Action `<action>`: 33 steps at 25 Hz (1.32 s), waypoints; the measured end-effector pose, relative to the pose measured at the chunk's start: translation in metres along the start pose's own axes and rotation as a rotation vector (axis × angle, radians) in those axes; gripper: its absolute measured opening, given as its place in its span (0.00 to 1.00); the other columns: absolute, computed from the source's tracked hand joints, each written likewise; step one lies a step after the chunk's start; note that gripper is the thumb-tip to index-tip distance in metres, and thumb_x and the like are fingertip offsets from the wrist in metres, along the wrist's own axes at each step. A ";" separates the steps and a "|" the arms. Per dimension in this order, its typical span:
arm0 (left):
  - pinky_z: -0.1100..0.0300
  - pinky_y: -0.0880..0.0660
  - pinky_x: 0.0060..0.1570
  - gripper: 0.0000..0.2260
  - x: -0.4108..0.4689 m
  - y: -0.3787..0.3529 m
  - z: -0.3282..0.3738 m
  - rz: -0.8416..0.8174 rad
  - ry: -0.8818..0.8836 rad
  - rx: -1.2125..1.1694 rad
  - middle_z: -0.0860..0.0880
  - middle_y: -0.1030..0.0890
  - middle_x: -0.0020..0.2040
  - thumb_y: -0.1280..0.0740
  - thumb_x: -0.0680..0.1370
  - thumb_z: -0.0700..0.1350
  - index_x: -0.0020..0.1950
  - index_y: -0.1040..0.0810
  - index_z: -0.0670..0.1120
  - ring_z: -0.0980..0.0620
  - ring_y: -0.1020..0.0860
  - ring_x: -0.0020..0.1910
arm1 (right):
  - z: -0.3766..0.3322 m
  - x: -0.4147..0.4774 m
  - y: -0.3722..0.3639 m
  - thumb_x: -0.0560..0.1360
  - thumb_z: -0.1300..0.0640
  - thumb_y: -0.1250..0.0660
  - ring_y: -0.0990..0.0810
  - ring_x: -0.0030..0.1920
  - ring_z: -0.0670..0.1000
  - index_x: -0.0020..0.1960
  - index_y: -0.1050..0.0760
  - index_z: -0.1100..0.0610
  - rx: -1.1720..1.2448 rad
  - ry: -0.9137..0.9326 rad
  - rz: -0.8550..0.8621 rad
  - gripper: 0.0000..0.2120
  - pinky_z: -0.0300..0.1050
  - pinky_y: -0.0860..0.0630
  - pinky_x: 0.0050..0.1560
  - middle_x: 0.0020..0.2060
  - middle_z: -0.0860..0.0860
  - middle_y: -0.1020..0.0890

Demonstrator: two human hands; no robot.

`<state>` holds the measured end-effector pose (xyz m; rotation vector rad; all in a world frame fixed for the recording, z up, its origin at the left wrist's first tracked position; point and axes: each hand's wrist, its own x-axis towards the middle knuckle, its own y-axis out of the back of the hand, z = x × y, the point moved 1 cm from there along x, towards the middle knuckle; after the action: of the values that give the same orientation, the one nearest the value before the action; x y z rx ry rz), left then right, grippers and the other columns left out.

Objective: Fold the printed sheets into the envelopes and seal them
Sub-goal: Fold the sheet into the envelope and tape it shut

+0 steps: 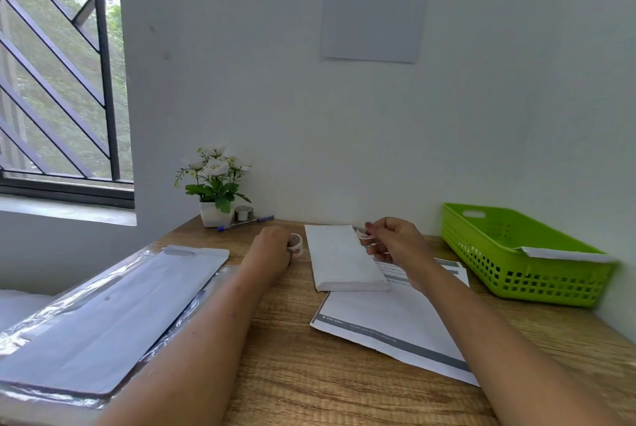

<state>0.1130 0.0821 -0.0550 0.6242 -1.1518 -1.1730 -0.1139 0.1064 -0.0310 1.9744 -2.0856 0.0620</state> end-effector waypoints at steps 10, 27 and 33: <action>0.59 0.27 0.41 0.10 -0.004 0.003 -0.032 0.093 0.293 0.096 0.47 0.22 0.54 0.32 0.76 0.47 0.56 0.24 0.47 0.50 0.23 0.50 | 0.003 -0.005 0.004 0.74 0.60 0.29 0.21 0.35 0.46 0.52 0.24 0.56 -0.222 -0.001 -0.124 0.08 0.37 0.27 0.35 0.44 0.52 0.16; 0.53 0.22 0.51 0.12 -0.012 0.003 0.031 -0.012 -0.115 -0.215 0.52 0.20 0.53 0.38 0.78 0.54 0.59 0.26 0.51 0.52 0.22 0.49 | 0.009 -0.001 0.007 0.74 0.64 0.30 0.23 0.42 0.45 0.52 0.22 0.54 -0.262 -0.029 -0.180 0.09 0.38 0.26 0.38 0.43 0.51 0.21; 0.59 0.25 0.39 0.09 -0.021 -0.011 0.070 -0.119 -0.205 -0.366 0.55 0.18 0.40 0.34 0.76 0.53 0.45 0.20 0.48 0.59 0.25 0.35 | 0.008 -0.002 0.002 0.71 0.64 0.27 0.19 0.42 0.46 0.54 0.23 0.57 -0.243 0.042 -0.262 0.12 0.38 0.23 0.42 0.39 0.51 0.19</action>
<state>0.0450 0.1095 -0.0482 0.2996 -1.0428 -1.5331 -0.1167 0.1071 -0.0394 2.0533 -1.7009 -0.1902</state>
